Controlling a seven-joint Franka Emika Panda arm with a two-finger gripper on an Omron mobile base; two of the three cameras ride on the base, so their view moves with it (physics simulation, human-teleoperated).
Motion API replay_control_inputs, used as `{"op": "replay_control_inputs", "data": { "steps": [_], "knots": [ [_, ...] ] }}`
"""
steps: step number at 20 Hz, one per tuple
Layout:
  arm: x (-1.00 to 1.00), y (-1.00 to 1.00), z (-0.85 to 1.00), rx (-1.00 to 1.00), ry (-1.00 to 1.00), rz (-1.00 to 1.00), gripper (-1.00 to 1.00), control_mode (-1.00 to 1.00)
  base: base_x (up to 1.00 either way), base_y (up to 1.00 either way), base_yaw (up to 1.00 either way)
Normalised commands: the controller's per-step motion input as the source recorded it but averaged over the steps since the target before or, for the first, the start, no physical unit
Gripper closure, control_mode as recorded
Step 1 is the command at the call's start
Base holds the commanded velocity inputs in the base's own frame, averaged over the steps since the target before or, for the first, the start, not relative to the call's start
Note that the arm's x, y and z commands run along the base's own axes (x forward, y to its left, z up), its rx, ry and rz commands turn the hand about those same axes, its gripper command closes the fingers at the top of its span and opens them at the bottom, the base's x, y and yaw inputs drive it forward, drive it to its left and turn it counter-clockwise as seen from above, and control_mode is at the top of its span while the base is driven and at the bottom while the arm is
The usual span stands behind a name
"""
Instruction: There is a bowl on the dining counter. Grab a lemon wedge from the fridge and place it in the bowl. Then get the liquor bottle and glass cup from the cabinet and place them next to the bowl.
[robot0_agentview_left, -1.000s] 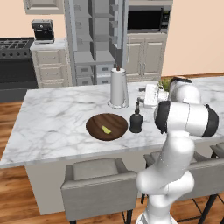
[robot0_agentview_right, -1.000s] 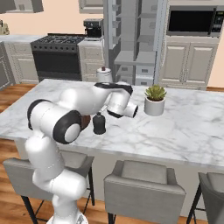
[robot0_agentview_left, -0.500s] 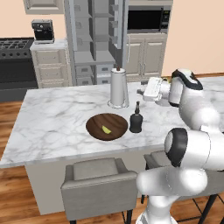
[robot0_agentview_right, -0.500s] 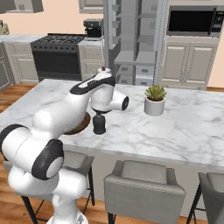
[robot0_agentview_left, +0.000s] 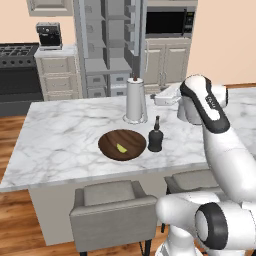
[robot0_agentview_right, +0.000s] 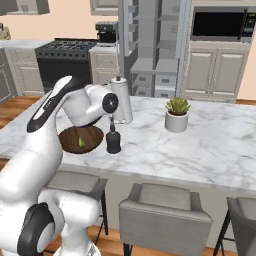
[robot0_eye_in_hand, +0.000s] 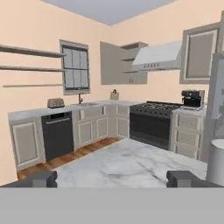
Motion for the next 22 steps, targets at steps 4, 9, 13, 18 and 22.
{"op": "replay_control_inputs", "data": {
  "steps": [4, 9, 13, 18, 22],
  "knots": [
    [-0.73, 0.17, 0.49, -0.05, 0.23, -0.27, -1.0, -1.0, 0.0, 0.0, 0.0],
    [-0.83, 0.0, 0.29, -0.03, 0.21, -0.23, -1.0, -1.0, 0.0, 0.0, 0.0],
    [-0.87, -0.11, 0.19, -0.01, 0.16, -0.14, -1.0, -1.0, 0.0, 0.0, 0.0],
    [-0.87, -0.13, 0.08, 0.0, 0.12, -0.14, -1.0, -1.0, 0.0, 0.0, 0.0],
    [-0.88, -0.26, -0.01, 0.0, 0.03, -0.13, -1.0, -1.0, 0.0, 0.0, 0.0]
  ]
}}
